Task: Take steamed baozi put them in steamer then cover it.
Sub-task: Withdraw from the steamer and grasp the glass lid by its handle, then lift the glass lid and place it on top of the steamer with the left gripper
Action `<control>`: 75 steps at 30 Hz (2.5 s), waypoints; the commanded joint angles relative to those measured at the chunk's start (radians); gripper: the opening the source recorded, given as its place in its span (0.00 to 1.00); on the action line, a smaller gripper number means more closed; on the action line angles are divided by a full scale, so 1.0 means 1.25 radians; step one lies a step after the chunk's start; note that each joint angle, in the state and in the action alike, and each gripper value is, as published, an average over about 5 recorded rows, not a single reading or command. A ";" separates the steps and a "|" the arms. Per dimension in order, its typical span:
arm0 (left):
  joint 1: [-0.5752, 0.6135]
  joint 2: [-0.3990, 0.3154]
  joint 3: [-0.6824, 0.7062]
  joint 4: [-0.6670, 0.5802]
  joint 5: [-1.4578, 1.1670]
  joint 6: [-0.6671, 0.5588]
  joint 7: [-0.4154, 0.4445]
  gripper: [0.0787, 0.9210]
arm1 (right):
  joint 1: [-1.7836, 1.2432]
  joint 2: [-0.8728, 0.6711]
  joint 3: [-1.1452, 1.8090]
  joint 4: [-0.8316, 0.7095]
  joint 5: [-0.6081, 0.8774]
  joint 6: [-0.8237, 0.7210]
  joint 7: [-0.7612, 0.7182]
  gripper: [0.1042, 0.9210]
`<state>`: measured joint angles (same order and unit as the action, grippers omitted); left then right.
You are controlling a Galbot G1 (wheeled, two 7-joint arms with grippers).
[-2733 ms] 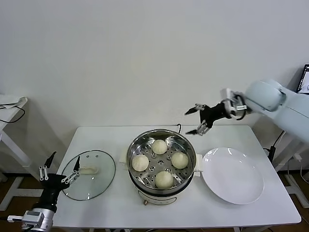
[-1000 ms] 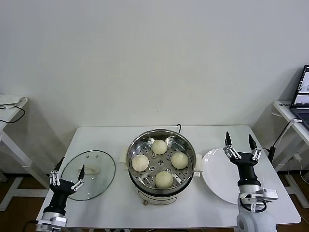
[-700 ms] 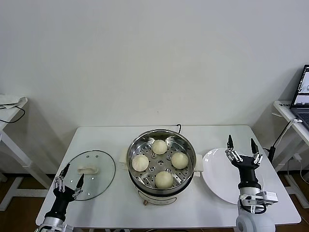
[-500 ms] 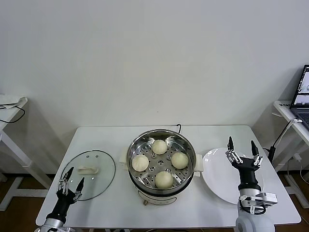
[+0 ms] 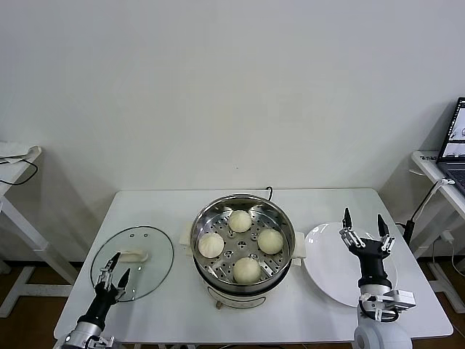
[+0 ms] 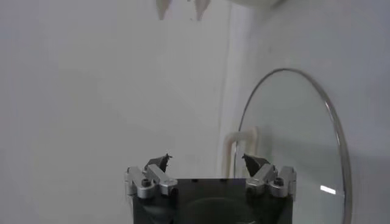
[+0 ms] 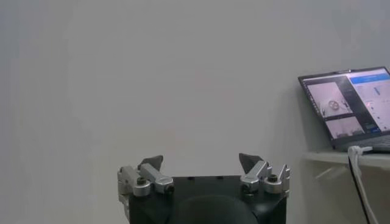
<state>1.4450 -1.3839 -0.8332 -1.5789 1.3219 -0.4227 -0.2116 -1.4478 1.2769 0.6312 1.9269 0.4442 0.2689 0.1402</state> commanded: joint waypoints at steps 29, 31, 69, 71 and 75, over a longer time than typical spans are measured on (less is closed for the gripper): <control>-0.175 -0.003 0.031 0.128 0.053 0.042 -0.003 0.88 | -0.001 0.007 -0.013 -0.037 -0.030 0.030 -0.013 0.88; -0.182 -0.004 0.032 0.135 0.051 0.044 -0.004 0.88 | 0.000 0.009 -0.015 -0.040 -0.032 0.031 -0.013 0.88; -0.100 -0.013 -0.023 -0.079 0.050 0.097 -0.020 0.13 | 0.034 0.012 -0.033 -0.090 -0.047 0.052 -0.014 0.88; -0.071 -0.006 -0.034 -0.127 0.039 0.116 -0.009 0.13 | 0.035 0.010 -0.032 -0.091 -0.046 0.052 -0.014 0.88; -0.002 0.021 -0.047 -0.234 -0.006 0.181 0.049 0.13 | 0.037 0.006 -0.031 -0.090 -0.043 0.051 -0.014 0.88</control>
<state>1.2848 -1.3928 -0.8503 -1.5678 1.3786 -0.3071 -0.2311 -1.4041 1.2874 0.5914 1.8143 0.3884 0.3340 0.1211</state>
